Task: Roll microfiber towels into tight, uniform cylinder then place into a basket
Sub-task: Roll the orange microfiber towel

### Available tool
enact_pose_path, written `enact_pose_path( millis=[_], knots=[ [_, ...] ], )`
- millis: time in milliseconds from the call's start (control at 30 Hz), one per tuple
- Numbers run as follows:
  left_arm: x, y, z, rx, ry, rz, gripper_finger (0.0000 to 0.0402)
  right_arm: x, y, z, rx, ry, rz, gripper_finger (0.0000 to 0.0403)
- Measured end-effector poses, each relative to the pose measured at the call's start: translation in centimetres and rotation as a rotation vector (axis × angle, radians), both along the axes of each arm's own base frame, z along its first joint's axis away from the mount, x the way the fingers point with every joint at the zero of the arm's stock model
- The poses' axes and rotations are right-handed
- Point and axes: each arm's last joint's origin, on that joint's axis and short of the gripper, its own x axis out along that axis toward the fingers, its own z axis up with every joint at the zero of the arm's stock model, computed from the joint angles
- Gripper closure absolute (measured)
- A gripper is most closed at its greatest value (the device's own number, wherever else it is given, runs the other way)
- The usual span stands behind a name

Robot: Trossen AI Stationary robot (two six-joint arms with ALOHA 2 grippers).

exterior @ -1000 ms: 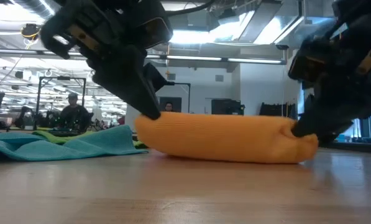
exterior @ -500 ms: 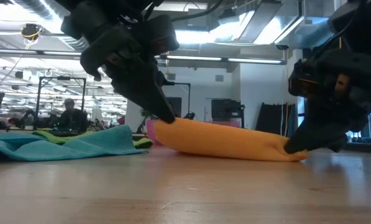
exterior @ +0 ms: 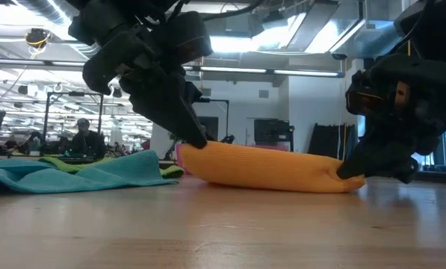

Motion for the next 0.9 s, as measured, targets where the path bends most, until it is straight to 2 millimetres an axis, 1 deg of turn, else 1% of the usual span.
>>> enact_pose_path(
  millis=[67,167,400,533,633,767,900],
  knots=[
    [0.0,-0.2,0.0,0.018,-0.007,-0.022,0.0399,0.0,0.0,0.0,-0.009,-0.002,-0.01,0.0396],
    [0.0,-0.2,0.0,0.034,-0.014,-0.011,0.0382,-0.1,-0.1,-0.1,-0.014,0.007,-0.012,0.0396],
    [0.3,-0.1,0.4,0.127,-0.079,0.039,0.0305,-0.2,-0.2,-0.2,-0.004,0.02,-0.028,0.0396],
    [0.6,-0.6,1.4,0.201,-0.137,0.077,0.0274,-0.3,-0.3,-0.4,0.056,0.02,-0.079,0.0397],
    [1.1,-1.6,2.5,0.237,-0.18,0.039,0.0268,-0.7,-0.6,-0.6,0.088,-0.015,-0.105,0.0397],
    [1.4,-3.0,3.7,0.255,-0.225,-0.02,0.0267,-1.6,-1.1,-0.6,0.15,-0.123,-0.141,0.0397],
    [1.3,-3.6,3.8,0.274,-0.224,-0.055,0.0266,-2.5,-1.4,-0.5,0.214,-0.21,-0.143,0.0397]
  ],
)
